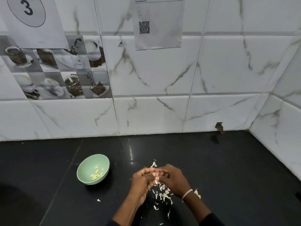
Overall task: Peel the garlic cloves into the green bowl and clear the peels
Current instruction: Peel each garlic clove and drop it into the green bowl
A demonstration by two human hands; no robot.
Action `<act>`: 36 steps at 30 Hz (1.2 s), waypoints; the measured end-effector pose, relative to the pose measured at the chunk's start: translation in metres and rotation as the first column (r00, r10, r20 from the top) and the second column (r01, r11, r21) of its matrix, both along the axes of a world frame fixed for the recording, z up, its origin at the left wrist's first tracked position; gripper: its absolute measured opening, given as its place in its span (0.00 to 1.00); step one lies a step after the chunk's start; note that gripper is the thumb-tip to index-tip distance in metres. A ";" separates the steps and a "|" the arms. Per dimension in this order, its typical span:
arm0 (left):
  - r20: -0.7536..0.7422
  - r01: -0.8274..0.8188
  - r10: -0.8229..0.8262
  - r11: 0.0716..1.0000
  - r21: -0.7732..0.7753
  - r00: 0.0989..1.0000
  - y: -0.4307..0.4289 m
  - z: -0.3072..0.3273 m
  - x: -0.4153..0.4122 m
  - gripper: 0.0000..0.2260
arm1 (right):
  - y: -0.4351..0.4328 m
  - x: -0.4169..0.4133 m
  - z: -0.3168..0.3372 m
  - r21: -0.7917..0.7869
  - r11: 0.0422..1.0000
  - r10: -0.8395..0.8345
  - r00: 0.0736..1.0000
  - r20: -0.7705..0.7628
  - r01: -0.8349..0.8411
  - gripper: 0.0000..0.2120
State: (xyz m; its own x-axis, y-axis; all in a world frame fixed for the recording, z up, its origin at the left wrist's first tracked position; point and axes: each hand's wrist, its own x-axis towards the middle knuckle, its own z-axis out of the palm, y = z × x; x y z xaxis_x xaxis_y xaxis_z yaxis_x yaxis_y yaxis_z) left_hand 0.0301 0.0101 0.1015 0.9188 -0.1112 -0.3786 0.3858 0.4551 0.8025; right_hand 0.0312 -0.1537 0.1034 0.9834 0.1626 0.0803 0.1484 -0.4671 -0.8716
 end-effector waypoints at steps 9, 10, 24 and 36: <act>-0.128 -0.043 0.042 0.999 -0.002 0.991 -0.002 -0.002 0.001 0.13 | 0.001 -0.002 0.001 -0.036 0.998 -0.044 0.996 0.079 0.047 0.07; -0.138 -0.045 0.044 0.999 -0.009 0.989 -0.002 -0.001 0.001 0.13 | 0.001 -0.002 0.001 -0.041 0.997 -0.056 0.995 0.082 0.059 0.05; -0.149 -0.102 0.098 0.995 -0.016 0.984 0.003 -0.009 0.006 0.07 | -0.013 0.008 -0.016 -0.055 0.990 -0.135 0.973 -0.185 0.127 0.12; -0.133 -0.121 0.129 0.991 0.065 0.983 0.010 -0.015 0.007 0.06 | -0.013 0.027 -0.028 -0.394 0.916 -0.188 0.949 -0.251 0.077 0.11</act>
